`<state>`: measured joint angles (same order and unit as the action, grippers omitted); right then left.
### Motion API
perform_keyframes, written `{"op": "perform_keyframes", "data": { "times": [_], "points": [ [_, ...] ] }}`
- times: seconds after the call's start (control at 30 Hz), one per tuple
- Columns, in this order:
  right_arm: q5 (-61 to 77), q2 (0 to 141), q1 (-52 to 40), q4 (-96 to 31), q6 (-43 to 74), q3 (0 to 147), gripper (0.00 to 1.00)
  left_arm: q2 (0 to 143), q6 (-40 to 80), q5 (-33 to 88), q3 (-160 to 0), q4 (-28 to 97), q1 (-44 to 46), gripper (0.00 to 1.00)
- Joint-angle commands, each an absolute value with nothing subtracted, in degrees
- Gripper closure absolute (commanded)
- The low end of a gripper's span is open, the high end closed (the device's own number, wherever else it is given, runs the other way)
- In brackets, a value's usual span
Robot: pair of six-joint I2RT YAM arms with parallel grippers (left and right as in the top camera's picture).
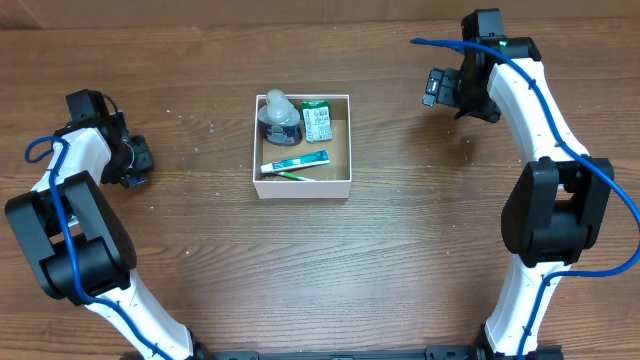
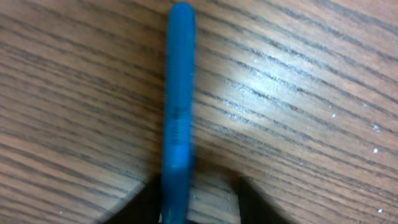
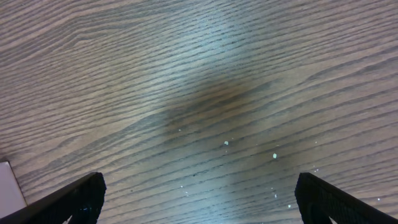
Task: Pack container
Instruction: 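Move the left gripper to the blue razor and grasp it, then carry the blue razor into the box and release it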
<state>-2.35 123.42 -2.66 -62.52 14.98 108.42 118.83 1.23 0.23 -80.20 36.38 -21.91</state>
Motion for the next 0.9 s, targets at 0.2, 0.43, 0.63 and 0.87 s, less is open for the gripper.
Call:
{"op": "perform_keyframes", "data": {
  "times": [0.2, 0.43, 0.63, 0.87],
  "points": [
    [-2.92, 123.66, -2.59, -62.17, 14.96, 109.60, 0.00, 118.21, 3.44, 6.31, -82.54, 40.23, -22.04, 0.96],
    [-2.92, 123.66, -2.59, -62.17, 14.96, 109.60, 0.00, 115.74, -9.56, 28.58, -108.12, 63.13, -18.59, 0.96],
    [-2.92, 123.66, -2.59, -62.17, 14.96, 109.60, 0.00, 109.30, -31.77, 30.74, -116.75, 68.34, -3.55, 0.96],
    [-2.92, 123.66, -2.59, -62.17, 14.96, 109.60, 0.00, 110.74, -44.53, 17.52, -116.73, 68.34, 14.59, 0.96]
  ]
}}
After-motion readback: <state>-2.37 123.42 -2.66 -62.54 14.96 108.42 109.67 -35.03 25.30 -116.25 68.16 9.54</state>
